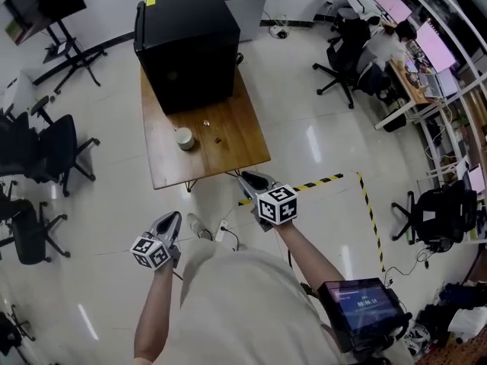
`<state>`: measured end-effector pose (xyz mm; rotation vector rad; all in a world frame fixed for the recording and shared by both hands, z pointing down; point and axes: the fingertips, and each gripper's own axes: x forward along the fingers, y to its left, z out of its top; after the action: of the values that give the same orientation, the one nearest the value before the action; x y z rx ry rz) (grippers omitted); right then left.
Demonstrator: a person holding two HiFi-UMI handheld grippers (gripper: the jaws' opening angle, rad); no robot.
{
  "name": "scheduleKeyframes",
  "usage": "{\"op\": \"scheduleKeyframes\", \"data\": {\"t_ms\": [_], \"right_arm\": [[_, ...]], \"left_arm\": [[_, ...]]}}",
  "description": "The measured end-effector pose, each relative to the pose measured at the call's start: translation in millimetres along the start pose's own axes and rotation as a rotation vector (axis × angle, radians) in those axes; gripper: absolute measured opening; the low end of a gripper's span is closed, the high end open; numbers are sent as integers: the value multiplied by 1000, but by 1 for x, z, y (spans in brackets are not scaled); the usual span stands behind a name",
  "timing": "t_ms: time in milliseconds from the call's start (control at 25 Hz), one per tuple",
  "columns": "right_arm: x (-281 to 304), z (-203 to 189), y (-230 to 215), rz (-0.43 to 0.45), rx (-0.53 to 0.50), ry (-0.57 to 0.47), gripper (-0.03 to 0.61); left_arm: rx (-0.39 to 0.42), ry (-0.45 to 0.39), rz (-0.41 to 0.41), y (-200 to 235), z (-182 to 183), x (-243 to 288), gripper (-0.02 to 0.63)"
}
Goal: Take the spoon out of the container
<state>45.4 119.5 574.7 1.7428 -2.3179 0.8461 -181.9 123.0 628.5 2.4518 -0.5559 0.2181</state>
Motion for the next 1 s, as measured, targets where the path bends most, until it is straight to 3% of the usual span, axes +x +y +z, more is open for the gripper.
{"op": "scheduleKeyframes", "data": {"t_ms": [120,240,360,480,600,760,880,1000], "right_arm": [[-46,-20,7,-27,-96,-22,60],[-88,-43,10,-20,-119,-39,60],[-120,-65,6,-32,-112,-40,60],[-144,-77,3,-66,-149,-51,60],[-164,-83,1,-108,-192,-75,60],[-176,-97,9,-127,-155,-74,60],[-178,-110,24,-127,-153,-30,52],[-173,-125,52,-115,-238,34,8]], "left_arm": [[-48,-2,71,-31,-29,-7,-18],[-106,-28,155,-61,-61,-21,-18],[-140,-71,178,-87,-84,-41,-21],[-124,-91,194,-102,-97,-60,-21],[-99,-95,195,-108,-104,-72,-20],[-75,-92,140,-112,-104,-81,-2],[-68,-78,114,-109,-98,-85,-2],[-23,-48,99,-103,-92,-94,-2]]}}
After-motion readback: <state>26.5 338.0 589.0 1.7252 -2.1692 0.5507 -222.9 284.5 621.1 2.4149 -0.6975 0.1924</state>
